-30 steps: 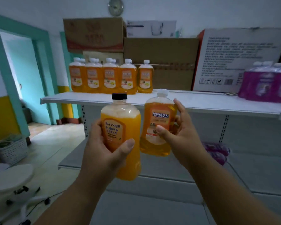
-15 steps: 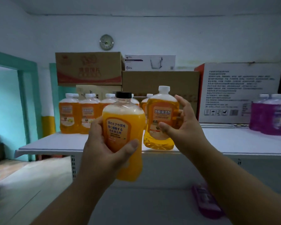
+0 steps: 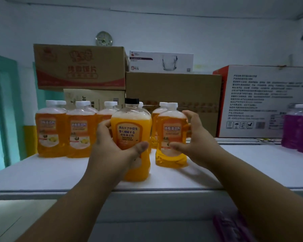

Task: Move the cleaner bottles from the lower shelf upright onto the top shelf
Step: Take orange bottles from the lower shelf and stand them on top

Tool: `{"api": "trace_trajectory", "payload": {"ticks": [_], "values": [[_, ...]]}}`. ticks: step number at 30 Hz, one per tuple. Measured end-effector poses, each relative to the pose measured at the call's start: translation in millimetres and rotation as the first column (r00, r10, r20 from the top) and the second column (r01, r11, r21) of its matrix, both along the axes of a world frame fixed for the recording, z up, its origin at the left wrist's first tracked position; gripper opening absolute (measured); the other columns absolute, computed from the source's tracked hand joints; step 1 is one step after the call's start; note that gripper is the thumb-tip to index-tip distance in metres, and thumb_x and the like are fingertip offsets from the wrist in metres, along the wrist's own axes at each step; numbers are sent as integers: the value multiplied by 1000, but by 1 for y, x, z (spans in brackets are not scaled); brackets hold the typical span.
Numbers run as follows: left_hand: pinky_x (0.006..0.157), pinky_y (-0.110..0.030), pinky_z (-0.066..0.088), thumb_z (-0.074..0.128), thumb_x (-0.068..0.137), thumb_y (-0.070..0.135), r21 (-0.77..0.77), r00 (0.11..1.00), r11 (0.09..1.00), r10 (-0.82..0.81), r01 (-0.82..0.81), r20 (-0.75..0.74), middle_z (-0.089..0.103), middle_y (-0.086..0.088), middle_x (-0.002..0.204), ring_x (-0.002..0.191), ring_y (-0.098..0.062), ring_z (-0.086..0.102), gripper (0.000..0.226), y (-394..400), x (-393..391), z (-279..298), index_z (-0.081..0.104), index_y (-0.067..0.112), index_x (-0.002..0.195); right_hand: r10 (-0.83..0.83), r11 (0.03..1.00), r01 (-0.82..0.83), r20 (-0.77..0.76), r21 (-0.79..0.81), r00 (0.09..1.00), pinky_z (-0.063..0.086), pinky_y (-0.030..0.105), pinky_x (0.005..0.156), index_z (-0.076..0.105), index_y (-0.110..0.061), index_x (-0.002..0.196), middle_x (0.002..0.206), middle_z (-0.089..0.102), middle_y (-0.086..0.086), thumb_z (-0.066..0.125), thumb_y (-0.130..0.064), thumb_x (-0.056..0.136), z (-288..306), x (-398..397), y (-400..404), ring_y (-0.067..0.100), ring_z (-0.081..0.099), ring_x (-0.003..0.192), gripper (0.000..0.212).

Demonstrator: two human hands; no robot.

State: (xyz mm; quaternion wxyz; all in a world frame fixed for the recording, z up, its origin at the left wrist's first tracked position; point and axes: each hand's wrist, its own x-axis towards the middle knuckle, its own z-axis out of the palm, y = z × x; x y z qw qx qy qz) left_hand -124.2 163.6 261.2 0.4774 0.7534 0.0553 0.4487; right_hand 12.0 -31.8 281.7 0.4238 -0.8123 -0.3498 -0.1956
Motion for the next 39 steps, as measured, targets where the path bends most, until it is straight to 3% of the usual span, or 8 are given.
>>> {"api": "trace_trajectory", "payload": {"ticks": [8,14,25,28,31,34,37,39], "values": [[81,-35,40,63,40,76,17,995,999,45,-43,-85,39,22,109,107,-11,42,113,3,7,-5,20,43,139,-138,979,143,40,-149,990,47,22,69,21,-32,141,116,58,-3,89,-28,68,16,25,26,14,59,93,100],[84,-37,42,60,40,80,19,990,999,32,-30,-140,41,19,115,108,-11,43,119,4,8,-5,20,38,144,-225,956,234,67,-176,972,55,44,90,18,-27,147,123,57,7,86,-27,71,15,34,41,26,62,108,102],[90,-39,44,72,46,72,-7,979,997,-76,76,-189,43,24,114,110,-11,43,114,7,5,-3,22,42,144,-323,936,341,170,-86,931,52,42,93,20,-28,150,131,46,8,80,-42,76,8,17,42,25,55,113,96],[90,-38,43,85,68,45,41,968,989,-129,141,-218,43,25,114,112,-11,43,99,9,6,-6,20,42,144,-115,992,100,208,79,971,55,37,87,33,-32,143,123,55,-1,57,-60,87,12,-12,36,14,59,105,67],[94,-42,45,83,75,35,102,954,969,-200,227,-224,44,17,126,117,-12,45,96,6,4,-5,19,39,147,229,967,-225,-14,118,973,59,30,78,26,-49,138,113,57,-13,49,-83,71,16,-49,37,9,64,97,79],[92,-40,46,83,75,33,133,929,933,-303,335,-212,46,14,132,120,-13,49,91,-14,0,-1,24,39,145,299,943,-285,-58,174,953,60,32,77,24,-60,132,118,48,-22,70,-58,76,12,-70,35,11,64,98,72],[94,-44,53,82,73,46,206,925,910,-317,359,-209,45,8,137,122,-18,51,92,-42,-3,8,26,36,145,261,929,-251,2,272,965,61,31,73,27,-58,130,115,45,-28,71,-43,83,15,-80,11,9,63,96,66],[86,-34,56,77,68,61,287,916,875,-339,390,-214,44,9,136,118,-16,53,97,-62,-6,14,25,38,147,252,914,-246,24,324,967,61,33,73,30,-55,132,120,46,-25,70,-42,84,20,-85,-18,13,63,100,64]]}}
